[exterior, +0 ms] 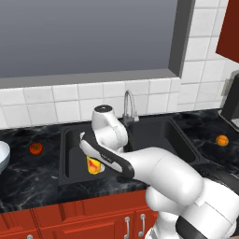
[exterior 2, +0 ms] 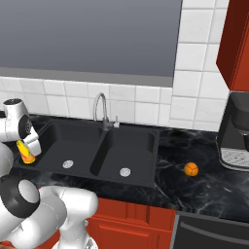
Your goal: Remove the tomato and orange from the sink. Then move the bowl and cup from the counter to the sink for washing.
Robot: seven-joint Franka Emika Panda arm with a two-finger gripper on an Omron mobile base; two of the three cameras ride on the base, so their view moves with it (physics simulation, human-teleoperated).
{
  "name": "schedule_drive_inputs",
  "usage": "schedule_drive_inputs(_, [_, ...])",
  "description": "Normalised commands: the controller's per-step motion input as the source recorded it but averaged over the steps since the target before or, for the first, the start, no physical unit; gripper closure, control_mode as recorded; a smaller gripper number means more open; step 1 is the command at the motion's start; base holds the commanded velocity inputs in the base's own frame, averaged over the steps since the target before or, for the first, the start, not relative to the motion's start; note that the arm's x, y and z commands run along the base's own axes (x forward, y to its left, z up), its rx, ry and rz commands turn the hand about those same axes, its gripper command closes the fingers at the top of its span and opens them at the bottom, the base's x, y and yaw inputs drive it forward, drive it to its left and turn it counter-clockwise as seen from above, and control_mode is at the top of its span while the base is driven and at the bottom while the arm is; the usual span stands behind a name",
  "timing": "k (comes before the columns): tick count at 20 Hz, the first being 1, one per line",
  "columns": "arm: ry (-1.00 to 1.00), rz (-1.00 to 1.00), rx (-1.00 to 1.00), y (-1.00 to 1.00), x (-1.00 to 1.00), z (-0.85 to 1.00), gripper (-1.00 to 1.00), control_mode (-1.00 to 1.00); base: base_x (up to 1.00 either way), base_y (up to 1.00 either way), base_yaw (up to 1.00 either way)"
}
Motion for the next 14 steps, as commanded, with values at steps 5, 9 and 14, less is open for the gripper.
schedule_drive_inputs(5, [0.0,-0.05,0.0,-0.17,0.19,0.0,1.0,-1.0,0.0,0.0,0.0])
schedule_drive_inputs(9, [0.0,-0.05,0.0,-0.12,0.24,0.0,1.0,-1.0,0.0,0.0,0.0])
schedule_drive_inputs(14, [0.0,-0.06,0.0,-0.12,0.26,0.0,1.0,-1.0,0.0,0.0,0.0])
